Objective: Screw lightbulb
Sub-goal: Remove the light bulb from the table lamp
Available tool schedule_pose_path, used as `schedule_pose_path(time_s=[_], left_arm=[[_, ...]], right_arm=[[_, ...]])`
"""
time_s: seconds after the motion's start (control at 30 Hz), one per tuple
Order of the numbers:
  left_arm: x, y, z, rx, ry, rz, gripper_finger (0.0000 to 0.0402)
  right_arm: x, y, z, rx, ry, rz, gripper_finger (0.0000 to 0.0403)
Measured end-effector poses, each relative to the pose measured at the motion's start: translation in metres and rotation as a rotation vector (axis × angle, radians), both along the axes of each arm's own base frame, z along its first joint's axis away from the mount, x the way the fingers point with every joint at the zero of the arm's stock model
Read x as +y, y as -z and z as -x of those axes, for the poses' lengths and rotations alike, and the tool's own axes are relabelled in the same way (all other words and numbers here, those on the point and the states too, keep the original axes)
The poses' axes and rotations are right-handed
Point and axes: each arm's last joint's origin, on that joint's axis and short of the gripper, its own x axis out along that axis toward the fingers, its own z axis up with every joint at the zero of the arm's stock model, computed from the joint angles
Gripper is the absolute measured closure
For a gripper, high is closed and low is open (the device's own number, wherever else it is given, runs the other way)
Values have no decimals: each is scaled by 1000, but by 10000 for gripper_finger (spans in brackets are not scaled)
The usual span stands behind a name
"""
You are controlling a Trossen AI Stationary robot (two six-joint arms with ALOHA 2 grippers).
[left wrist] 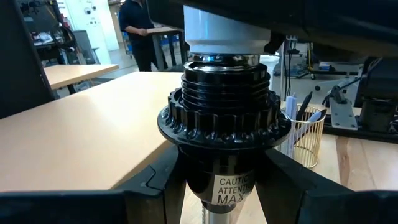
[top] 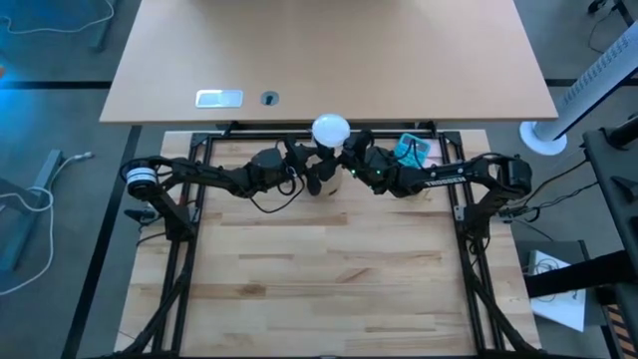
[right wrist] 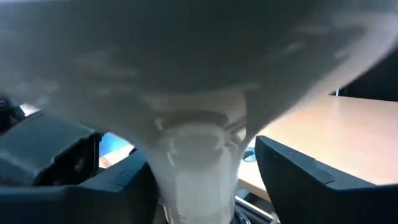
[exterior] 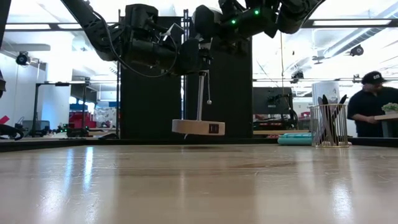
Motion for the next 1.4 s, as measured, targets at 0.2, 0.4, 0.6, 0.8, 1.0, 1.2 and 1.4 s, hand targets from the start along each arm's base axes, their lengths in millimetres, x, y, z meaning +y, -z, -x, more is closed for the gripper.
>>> schedule_pose_path(time_s=[0.2,0.4,0.6,0.8,1.0,1.2,1.4], left_arm=[[0,1,0,-1,2,13,253],[-5,-8,4,0,171,40,253],[-14,-19,12,41,399,72,253],[-19,-29,11,33,613,98,253],[-26,-33,11,28,859,97,253],[-28,-44,7,10,994,76,253],[-30,-42,0,25,1040,50,253]], right_arm=[[1,0,-1,9,-53,6,258],[5,-9,4,39,-200,32,276],[13,-26,13,160,-445,52,273],[14,-44,12,232,-726,99,268],[16,-56,12,206,-953,137,274],[12,-60,11,173,-1124,145,268],[12,-60,8,154,-1178,115,273]])
